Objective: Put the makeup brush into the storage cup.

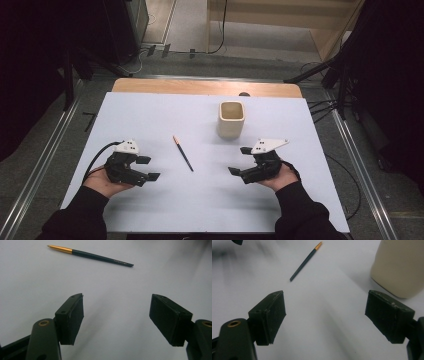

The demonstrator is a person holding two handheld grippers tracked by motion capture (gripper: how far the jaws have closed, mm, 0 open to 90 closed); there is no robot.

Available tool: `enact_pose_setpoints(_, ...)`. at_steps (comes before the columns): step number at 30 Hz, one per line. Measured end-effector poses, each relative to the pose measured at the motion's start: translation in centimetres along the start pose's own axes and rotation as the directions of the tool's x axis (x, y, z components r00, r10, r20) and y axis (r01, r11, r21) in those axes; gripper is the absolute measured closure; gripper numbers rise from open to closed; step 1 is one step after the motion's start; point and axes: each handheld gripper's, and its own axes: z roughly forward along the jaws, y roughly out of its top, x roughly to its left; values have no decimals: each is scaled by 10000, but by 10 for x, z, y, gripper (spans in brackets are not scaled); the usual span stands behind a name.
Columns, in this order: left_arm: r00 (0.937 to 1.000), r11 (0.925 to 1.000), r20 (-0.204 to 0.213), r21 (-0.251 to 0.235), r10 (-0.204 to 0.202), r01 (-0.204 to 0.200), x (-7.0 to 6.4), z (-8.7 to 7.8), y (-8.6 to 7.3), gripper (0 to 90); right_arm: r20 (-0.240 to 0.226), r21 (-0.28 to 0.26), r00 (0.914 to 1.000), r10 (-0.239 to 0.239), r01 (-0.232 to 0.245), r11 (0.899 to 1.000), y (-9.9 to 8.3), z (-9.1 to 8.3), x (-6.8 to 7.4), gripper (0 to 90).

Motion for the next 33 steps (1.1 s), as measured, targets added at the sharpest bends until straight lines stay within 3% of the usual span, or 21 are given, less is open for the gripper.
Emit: enact_pose_setpoints(33,10000,10000,13,91,5,-5,1,1,0,280,-714,-113,9933,-912,906,9958,32,37,8,186)
